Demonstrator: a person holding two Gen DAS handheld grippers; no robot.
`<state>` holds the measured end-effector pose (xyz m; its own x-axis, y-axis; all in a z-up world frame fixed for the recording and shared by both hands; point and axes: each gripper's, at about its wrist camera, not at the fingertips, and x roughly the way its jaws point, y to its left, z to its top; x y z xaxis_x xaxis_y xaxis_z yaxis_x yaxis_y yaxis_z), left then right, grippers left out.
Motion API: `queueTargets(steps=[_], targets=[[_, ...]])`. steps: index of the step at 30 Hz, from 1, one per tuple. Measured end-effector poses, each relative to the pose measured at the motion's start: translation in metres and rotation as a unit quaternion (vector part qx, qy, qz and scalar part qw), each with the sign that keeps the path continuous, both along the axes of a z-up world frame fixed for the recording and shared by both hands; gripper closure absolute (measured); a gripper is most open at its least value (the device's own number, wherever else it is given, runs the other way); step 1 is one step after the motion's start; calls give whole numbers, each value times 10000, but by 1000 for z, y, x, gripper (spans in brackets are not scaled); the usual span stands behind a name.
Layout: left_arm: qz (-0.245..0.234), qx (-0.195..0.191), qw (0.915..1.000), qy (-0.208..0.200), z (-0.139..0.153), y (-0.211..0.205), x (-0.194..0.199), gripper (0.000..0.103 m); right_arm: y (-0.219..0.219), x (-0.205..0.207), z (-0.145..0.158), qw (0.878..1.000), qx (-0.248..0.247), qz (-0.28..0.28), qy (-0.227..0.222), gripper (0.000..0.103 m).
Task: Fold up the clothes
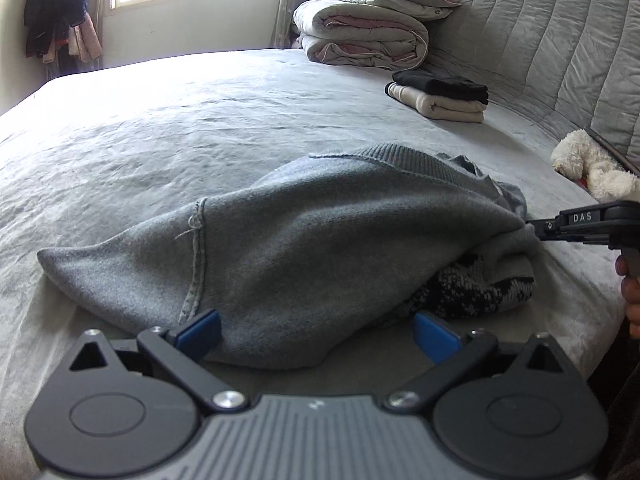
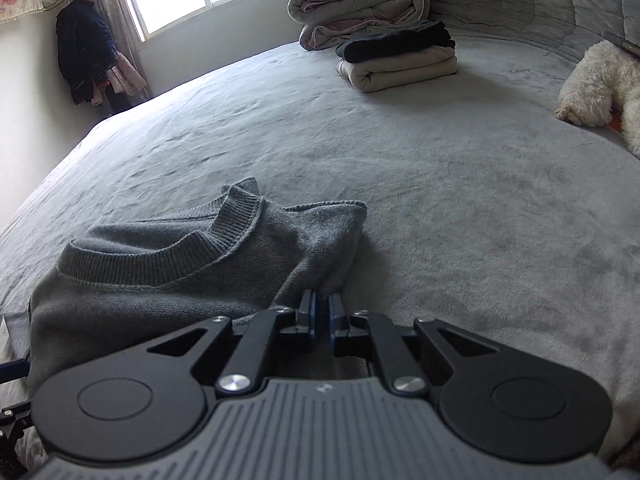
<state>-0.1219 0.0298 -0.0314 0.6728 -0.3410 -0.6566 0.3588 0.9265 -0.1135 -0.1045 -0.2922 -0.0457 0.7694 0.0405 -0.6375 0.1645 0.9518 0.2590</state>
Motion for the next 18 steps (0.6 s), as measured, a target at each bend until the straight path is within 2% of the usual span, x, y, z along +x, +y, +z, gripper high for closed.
queueTargets(steps=[2,5,6,7,9,18], targets=[[132,-230,9996,69,6,8,3,1,-3,1,3,10000,32,11,-21,85],[311,-485,9983,102,15,18,9,1,-6,2,8,10000,84,7,-50,84],[348,-525,9980,84,18,19,12,1,-7,2,10,9999,95,10,-61,80],[377,-537,9978,56,21,21,14,1,-8,3,12,9999,98,15,-72,69],[412,-493,9979,-18,26,24,19,1,-9,3,15,9999,75,50,-124,57],[399,-305,9987,-24,27,40,50,1,-5,9,26,9986,-215,434,-229,56]])
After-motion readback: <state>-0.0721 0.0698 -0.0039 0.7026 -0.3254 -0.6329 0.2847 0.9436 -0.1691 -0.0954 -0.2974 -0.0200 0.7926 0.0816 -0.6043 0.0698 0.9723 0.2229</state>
